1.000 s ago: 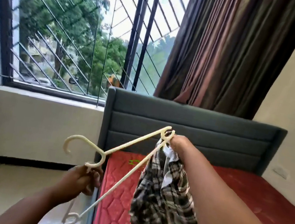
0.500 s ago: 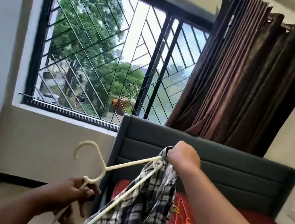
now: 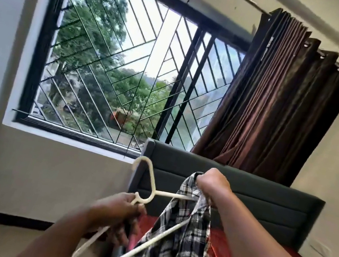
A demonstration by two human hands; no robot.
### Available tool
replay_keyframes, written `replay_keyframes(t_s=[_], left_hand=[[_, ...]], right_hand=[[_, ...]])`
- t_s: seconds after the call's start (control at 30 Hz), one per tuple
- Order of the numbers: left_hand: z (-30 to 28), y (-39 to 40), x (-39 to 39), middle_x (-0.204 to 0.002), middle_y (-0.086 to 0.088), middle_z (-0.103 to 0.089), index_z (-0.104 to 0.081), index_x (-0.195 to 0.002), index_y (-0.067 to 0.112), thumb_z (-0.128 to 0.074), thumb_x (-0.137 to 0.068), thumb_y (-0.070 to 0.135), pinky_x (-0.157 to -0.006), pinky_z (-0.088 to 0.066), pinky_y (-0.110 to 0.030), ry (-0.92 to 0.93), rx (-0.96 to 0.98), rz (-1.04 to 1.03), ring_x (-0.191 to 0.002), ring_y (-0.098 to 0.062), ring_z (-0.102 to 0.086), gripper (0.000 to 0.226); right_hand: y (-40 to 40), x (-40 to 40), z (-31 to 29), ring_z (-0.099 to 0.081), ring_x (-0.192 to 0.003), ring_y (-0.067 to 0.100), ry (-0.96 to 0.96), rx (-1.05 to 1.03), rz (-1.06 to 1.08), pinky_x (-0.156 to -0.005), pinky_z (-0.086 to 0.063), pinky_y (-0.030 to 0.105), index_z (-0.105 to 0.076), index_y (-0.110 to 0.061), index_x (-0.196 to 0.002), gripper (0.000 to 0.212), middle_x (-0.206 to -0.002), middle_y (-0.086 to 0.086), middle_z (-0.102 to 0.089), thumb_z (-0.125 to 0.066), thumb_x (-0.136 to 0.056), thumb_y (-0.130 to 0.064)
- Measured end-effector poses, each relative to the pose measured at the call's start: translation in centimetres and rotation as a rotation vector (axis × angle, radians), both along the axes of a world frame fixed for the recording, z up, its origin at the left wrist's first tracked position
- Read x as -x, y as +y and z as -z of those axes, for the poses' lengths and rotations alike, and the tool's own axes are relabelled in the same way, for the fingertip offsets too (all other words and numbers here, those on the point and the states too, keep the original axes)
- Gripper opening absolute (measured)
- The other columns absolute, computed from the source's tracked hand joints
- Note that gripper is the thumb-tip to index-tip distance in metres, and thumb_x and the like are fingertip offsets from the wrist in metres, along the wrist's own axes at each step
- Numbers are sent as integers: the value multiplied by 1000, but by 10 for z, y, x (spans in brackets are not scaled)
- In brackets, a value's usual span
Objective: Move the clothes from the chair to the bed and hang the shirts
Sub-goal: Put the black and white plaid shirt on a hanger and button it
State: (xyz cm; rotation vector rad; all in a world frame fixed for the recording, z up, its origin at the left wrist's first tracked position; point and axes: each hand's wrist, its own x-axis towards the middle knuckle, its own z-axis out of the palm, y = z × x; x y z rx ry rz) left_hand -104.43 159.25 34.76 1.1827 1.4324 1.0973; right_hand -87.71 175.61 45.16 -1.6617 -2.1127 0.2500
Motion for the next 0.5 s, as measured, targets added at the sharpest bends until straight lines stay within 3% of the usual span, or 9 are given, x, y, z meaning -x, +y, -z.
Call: replay_keyframes(t_s=[0.13, 0.3, 0.37, 0.43, 0.5], left_hand=[[11, 24, 3, -68, -10, -60, -46, -100, 14, -37, -105, 27, -36, -43, -22, -43, -89, -144, -37, -20, -52, 17], [24, 32, 6, -68, -9, -62, -50, -100, 6, -43, -103, 18, -34, -38, -21, -28, -229, -288, -36, -22, -51, 15], [26, 33, 9, -70, -11, -65, -51, -96, 3, -45, -102, 14, -35, -38, -22, -42, -310, -329, -37, -24, -52, 14], [24, 33, 10, -71, -12, -65, -52, -93, 4, -47, -102, 14, -36, -37, -22, -75, -365, -339, -38, -24, -53, 14], [21, 37, 8, -72, -12, -66, -52, -95, 4, -47, -102, 14, -36, -37, -21, -121, -390, -279, -41, -24, -54, 13]], right_hand=[[-13, 22, 7, -57, -68, 24, 100, 80, -53, -58, -39, 28, -60, -6, -71, 16, -72, 8, -61, -57, -82, -16], [-25, 15, 11, -41, -51, 15, 135, 107, -150, -49, -29, 28, -59, -11, -61, 22, -53, -1, -46, -64, -81, -19], [-31, 2, 7, -38, -48, 10, 249, 168, -235, -49, -29, 25, -62, -13, -59, 25, -48, -6, -43, -71, -82, -18], [-44, -7, 1, -43, -45, 7, 335, 188, -317, -48, -35, 22, -69, -11, -68, 16, -47, -10, -50, -70, -84, -13], [-64, -7, -4, -46, -47, 7, 206, 21, -326, -50, -38, 23, -72, -13, -86, 9, -53, -7, -57, -65, -86, -19]])
